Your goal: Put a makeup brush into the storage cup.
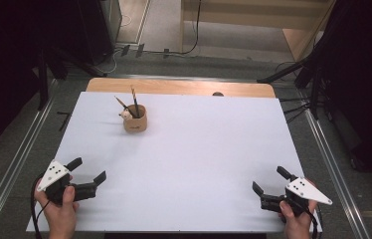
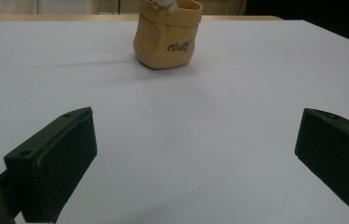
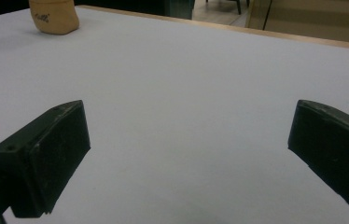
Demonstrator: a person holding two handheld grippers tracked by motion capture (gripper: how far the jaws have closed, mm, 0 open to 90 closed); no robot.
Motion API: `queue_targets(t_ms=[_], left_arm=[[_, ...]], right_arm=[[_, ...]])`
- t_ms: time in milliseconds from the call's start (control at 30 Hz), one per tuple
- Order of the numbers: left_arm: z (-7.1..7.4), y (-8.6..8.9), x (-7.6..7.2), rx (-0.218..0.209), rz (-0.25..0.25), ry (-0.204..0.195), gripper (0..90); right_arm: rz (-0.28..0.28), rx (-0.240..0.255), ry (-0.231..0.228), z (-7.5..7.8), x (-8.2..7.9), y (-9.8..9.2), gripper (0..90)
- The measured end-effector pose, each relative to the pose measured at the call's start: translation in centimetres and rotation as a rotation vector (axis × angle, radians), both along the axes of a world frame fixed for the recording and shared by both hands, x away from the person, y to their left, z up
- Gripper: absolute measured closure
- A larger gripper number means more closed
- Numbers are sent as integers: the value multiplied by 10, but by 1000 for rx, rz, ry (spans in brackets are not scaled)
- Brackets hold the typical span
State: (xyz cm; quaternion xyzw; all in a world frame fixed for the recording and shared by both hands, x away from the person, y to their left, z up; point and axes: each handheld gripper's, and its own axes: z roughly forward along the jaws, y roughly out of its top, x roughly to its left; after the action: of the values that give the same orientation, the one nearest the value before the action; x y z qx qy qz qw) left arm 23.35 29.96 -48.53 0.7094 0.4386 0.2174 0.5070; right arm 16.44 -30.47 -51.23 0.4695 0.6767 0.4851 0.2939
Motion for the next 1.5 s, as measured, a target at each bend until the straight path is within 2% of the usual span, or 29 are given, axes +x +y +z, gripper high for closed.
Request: queue_targets(t_ms=[133, 367, 733, 933, 1100, 1300, 1500], left_arm=[[-1, 10, -4, -12, 16, 13, 0], [0, 27, -13, -41, 43, 9, 0], [4, 39, -31, -30, 45, -6, 0], [6, 43, -36, -35, 50, -22, 0], [5, 43, -35, -34, 49, -16, 0], [3, 39, -33, -32, 37, -11, 0], [4, 36, -31, -31, 30, -16, 0]], right_arm=[[-6, 1, 0, 0, 0, 0, 0], [-8, -6, 5, -1, 0, 1, 0], [-16, -4, 1, -1, 0, -2, 0], [-25, 1, -1, -1, -4, -6, 0], [-39, 19, -13, 2, -4, -6, 0], [-71, 23, 1, 4, -4, -4, 0], [-80, 24, 9, 4, -5, -6, 0]])
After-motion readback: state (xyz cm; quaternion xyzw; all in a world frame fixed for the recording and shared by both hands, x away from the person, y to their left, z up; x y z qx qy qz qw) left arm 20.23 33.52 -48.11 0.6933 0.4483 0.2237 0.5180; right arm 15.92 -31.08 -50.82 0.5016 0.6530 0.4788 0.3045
